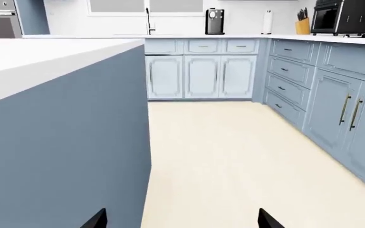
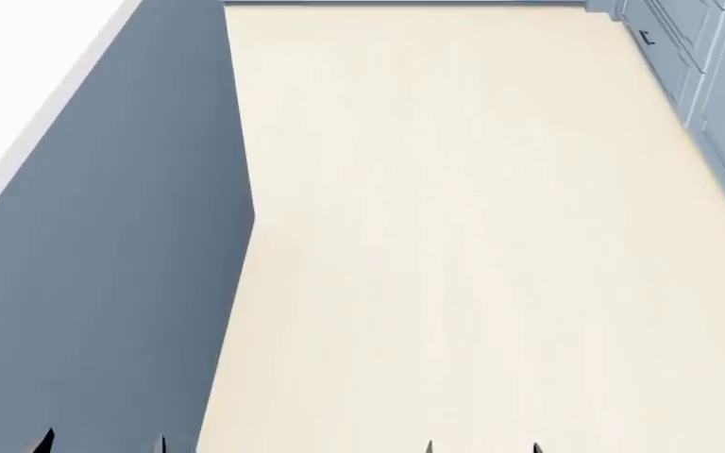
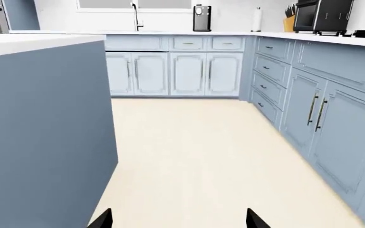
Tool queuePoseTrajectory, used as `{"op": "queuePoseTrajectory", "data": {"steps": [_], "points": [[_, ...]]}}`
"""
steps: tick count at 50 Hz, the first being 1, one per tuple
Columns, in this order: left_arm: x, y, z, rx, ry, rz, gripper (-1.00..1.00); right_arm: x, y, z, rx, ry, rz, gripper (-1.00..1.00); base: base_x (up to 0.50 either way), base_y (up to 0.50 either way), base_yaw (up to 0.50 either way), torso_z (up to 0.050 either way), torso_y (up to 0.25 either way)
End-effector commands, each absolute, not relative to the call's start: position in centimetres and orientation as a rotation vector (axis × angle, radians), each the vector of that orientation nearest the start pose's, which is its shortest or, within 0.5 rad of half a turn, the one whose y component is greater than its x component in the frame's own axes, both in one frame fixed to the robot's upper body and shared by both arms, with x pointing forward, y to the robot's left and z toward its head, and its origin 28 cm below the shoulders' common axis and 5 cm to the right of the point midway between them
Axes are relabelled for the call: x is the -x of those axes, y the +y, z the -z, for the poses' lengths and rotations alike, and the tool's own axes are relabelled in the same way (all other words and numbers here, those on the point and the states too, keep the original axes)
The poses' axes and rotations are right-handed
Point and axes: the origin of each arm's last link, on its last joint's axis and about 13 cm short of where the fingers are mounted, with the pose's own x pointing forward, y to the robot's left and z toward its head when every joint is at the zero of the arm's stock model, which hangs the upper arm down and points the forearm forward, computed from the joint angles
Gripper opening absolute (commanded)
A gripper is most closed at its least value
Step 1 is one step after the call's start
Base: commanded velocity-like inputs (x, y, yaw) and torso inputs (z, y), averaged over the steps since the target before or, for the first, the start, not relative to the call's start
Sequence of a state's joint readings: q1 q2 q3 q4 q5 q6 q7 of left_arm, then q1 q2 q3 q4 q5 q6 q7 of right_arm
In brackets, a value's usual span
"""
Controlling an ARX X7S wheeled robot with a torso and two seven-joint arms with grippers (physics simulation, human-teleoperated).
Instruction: Place the cup inside the bowl on the dining table and move the bowl to any counter.
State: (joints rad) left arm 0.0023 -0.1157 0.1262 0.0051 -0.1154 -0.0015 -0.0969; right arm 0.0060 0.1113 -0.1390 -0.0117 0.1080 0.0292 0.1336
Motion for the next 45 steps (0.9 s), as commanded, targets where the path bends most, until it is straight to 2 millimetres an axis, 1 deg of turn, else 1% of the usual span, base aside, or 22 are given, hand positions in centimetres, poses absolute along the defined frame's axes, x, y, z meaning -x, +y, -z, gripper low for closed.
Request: {"op": "queuePoseTrajectory", "data": {"steps": [1, 22, 37, 45], "points": [[-20.80, 20.71, -1.22, 0.003, 0.014, 0.029, 1.00, -20.96, -9.47, -1.31, 0.007, 0.026, -0.004, 1.00, -0.50, 0.00, 0.00, 0.000, 0.000], [-20.71, 20.80, -1.20, 0.003, 0.015, 0.030, 1.00, -20.98, -9.46, -1.28, 0.014, 0.031, -0.003, 1.00, -0.50, 0.01, 0.00, 0.000, 0.000], [-20.65, 20.88, -1.19, 0.003, 0.015, 0.030, 1.00, -21.01, -9.46, -1.26, 0.021, 0.032, -0.005, 1.00, -0.50, 0.16, 0.00, 0.000, 0.000], [-20.78, 20.72, -1.22, 0.001, 0.015, 0.032, 1.00, -21.02, -9.45, -1.26, 0.022, 0.033, -0.004, 1.00, -0.50, 0.27, 0.00, 0.000, 0.000]]}}
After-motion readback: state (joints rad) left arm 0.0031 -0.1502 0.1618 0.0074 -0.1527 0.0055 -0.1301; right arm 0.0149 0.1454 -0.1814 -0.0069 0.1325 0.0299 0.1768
